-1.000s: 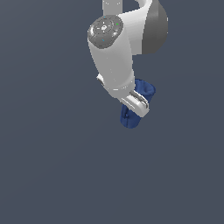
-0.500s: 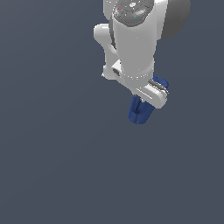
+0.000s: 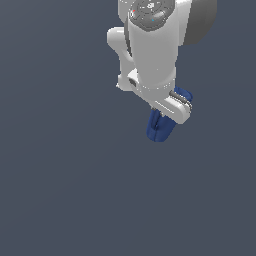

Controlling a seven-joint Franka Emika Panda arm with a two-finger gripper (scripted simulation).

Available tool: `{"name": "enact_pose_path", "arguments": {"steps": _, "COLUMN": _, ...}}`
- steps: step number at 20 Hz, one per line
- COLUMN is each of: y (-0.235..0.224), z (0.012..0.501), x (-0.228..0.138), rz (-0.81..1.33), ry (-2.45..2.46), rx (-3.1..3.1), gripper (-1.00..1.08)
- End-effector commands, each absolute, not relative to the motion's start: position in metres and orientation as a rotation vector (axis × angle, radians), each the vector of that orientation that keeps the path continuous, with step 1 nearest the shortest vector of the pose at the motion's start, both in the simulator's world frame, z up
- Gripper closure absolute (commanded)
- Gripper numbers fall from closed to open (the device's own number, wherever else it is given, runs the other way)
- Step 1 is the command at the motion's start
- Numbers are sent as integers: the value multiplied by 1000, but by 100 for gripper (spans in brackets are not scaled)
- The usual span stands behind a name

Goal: Pick up the object and move it to a goal position.

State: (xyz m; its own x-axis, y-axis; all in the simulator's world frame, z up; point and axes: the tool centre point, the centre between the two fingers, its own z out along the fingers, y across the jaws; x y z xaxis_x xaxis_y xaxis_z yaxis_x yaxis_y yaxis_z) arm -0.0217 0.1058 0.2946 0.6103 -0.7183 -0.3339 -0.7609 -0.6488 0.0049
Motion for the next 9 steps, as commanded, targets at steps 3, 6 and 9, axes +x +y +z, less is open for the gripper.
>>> {"name": "enact_pose_path", "arguments": {"steps": 3, "y": 113, "z": 310, "x": -28, "rz": 462, "ry": 1242, "rx": -2693, "gripper": 108}}
{"name": "enact_pose_path", "arguments": {"steps": 6, "y": 117, "z": 318, "x": -33, "rz": 462, "ry": 1242, "rx": -2693, "gripper": 108}}
{"name": "enact_pose_path", "arguments": {"steps": 9, "y": 119, "z": 321, "x": -35, "rz": 461, "ry": 1243, "rx": -2694, "gripper": 108}}
